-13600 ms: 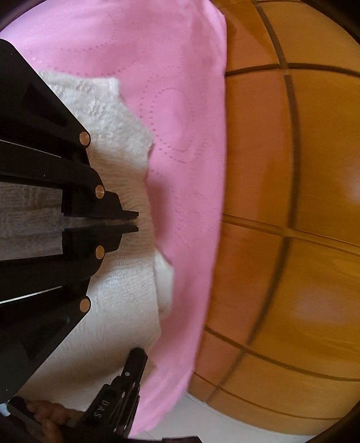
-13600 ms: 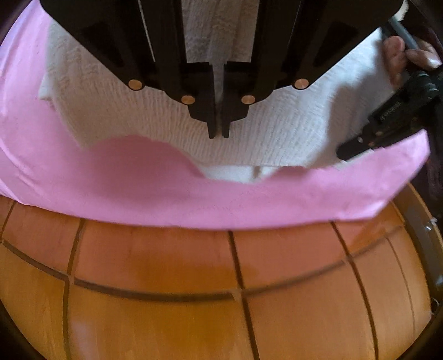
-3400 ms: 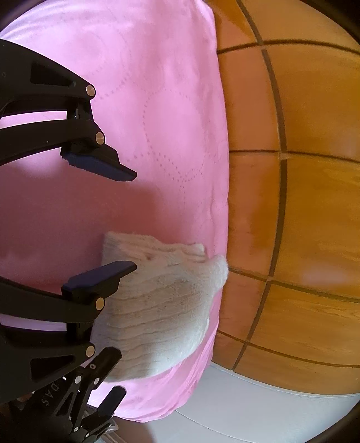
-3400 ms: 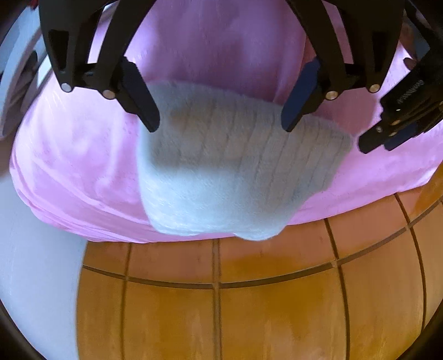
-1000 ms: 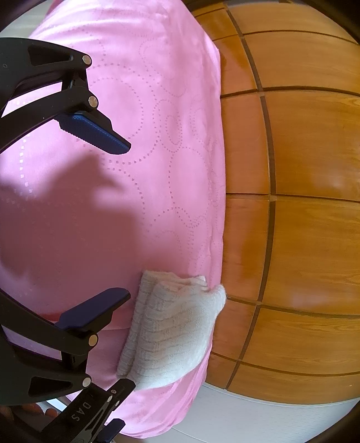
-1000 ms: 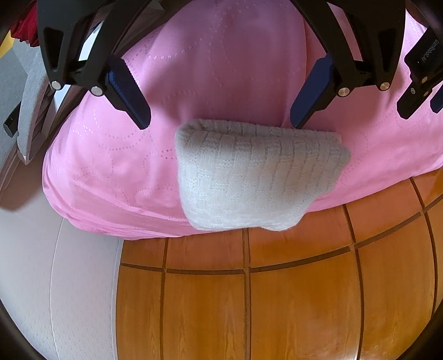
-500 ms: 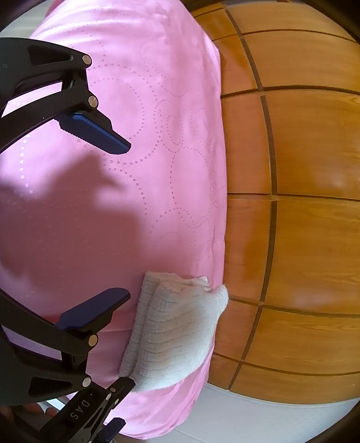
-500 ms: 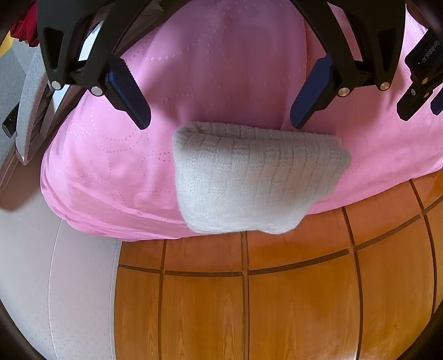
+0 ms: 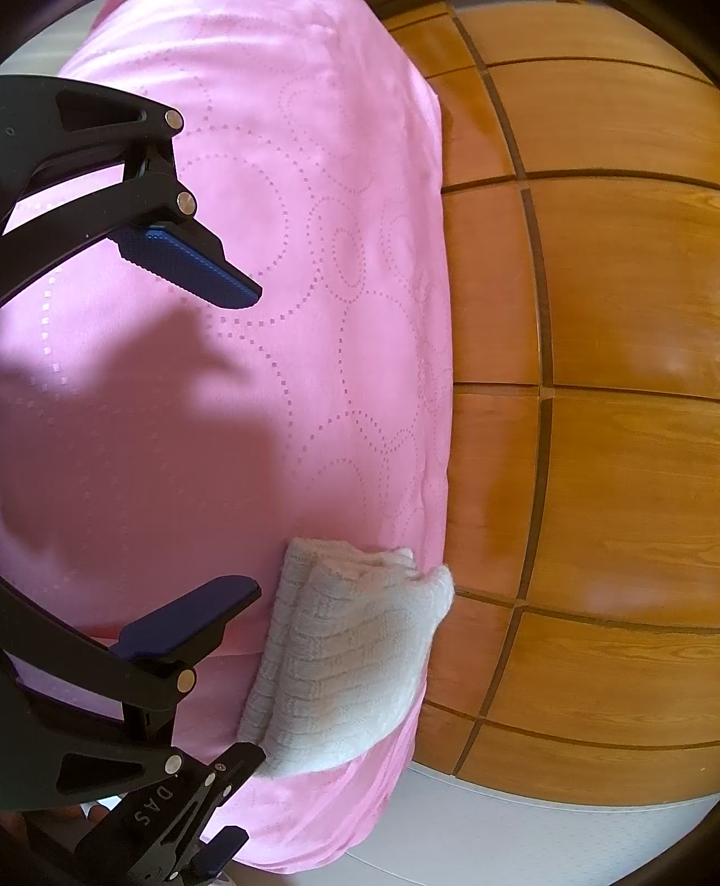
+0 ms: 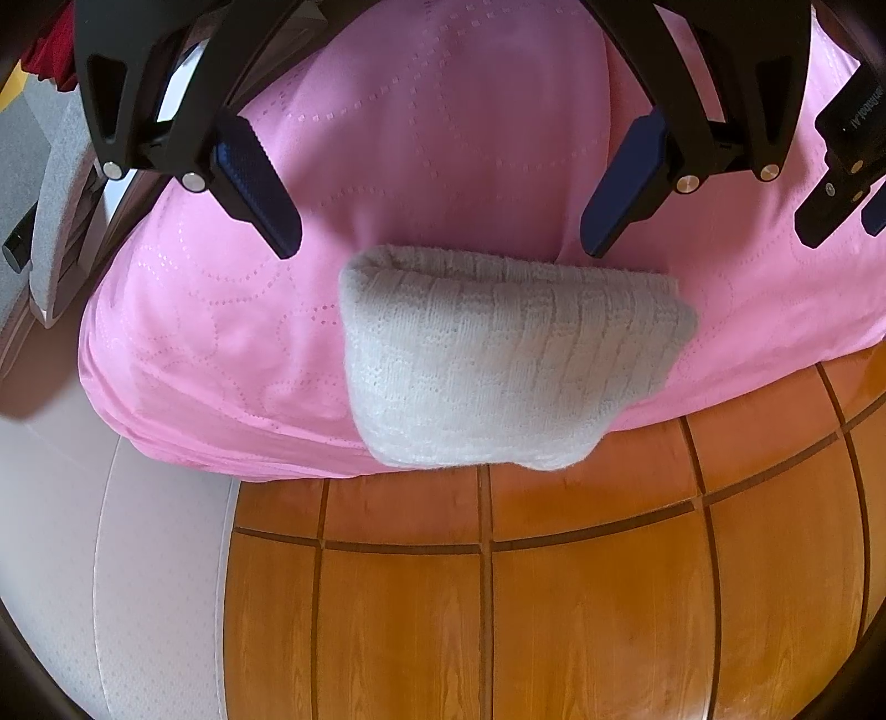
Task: Fold small clothes
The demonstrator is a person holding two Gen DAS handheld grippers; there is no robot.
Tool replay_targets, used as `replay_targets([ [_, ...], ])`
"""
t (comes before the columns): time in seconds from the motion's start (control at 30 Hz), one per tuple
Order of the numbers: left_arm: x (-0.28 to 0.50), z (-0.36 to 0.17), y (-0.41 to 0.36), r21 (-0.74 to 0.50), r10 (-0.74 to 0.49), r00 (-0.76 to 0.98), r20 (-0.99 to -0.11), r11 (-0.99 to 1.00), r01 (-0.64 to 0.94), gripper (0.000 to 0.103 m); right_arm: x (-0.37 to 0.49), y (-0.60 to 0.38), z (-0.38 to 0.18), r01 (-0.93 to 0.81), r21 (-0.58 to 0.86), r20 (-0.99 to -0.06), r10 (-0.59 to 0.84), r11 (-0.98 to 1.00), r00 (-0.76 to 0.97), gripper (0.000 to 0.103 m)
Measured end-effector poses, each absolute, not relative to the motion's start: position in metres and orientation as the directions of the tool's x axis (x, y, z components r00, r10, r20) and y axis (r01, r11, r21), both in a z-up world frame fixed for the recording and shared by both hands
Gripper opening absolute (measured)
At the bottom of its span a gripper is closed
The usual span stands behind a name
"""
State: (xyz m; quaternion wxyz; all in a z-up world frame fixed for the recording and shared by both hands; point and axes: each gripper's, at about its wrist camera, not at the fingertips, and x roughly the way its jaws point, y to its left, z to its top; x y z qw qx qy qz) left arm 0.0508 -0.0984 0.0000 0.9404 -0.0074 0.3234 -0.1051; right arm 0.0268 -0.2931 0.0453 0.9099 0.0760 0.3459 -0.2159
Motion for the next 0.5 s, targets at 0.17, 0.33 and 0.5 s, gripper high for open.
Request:
replay_targets([
  [0.17, 0.053, -0.002, -0.100, -0.071, -0.208, 0.774, -0.598, 0.976, 0.207, 0.095, 0.028, -0.295, 0.041, 0.442, -0.013, -0.670, -0.336, 0.897, 0.662, 0.101],
  [0.33, 0.064, -0.010, -0.099, -0.085, -0.195, 0.744, -0.639, 0.979, 0.184, 0.095, 0.030, -0.306, 0.045, 0.454, 0.009, -0.660, -0.336, 0.891, 0.672, 0.101],
  [0.5, 0.074, -0.022, -0.095, -0.087, -0.179, 0.718, -0.672, 0.983, 0.163, 0.095, 0.034, -0.336, 0.057, 0.492, 0.043, -0.648, -0.350, 0.870, 0.676, 0.101],
])
